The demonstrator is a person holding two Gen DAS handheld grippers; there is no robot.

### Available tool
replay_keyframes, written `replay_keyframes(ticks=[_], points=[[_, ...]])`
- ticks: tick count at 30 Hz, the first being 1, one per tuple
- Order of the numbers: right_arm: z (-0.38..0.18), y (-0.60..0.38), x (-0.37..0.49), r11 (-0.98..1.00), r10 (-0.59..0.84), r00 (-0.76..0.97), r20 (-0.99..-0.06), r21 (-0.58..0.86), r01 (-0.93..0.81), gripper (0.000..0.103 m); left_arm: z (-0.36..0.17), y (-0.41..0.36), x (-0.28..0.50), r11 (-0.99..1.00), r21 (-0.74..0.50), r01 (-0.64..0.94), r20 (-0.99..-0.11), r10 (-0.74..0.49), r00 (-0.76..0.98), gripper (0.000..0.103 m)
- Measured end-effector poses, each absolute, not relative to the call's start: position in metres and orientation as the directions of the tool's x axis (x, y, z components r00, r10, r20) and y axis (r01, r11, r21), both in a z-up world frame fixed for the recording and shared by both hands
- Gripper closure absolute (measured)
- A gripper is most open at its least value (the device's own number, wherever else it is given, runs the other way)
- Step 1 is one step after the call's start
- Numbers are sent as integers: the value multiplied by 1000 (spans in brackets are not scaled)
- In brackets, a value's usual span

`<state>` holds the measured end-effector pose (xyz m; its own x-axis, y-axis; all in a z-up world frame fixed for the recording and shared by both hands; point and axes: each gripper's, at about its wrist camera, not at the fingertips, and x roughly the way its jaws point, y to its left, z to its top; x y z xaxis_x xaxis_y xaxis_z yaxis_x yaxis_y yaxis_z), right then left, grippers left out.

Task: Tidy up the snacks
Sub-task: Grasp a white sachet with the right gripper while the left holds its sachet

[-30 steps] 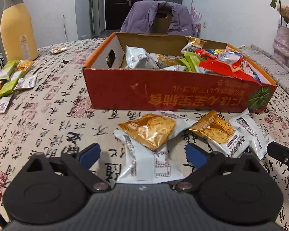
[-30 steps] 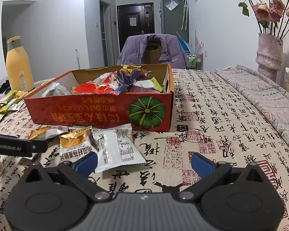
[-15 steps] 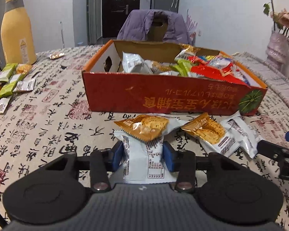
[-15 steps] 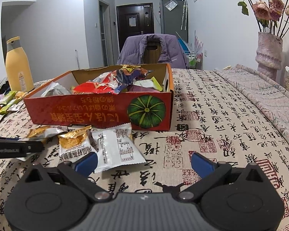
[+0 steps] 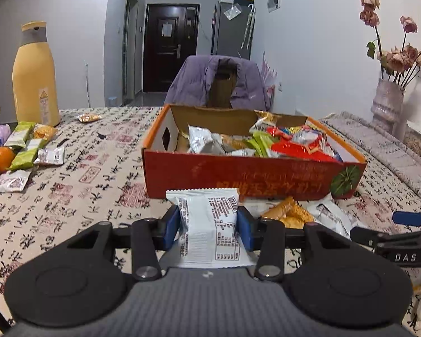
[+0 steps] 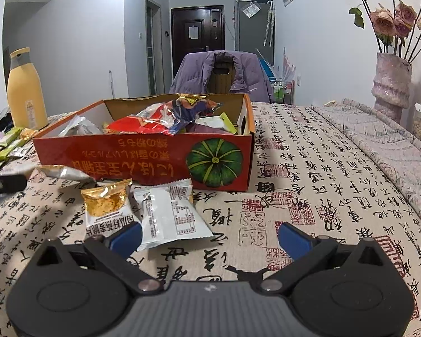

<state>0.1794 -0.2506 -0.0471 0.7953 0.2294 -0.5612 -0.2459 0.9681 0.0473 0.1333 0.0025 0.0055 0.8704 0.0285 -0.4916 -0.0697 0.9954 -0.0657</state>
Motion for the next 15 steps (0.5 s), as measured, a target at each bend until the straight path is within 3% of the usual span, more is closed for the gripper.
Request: replay_keyframes(ticks=[5, 15], points=[[-48, -249, 181, 969, 220, 794, -567, 36, -243, 0, 13, 2, 131, 997, -65, -44, -454, 10, 891, 58], [-36, -231, 185, 962, 185, 786, -590, -54, -266, 0, -1, 11, 149, 996, -72, -58, -470, 18, 883, 58]])
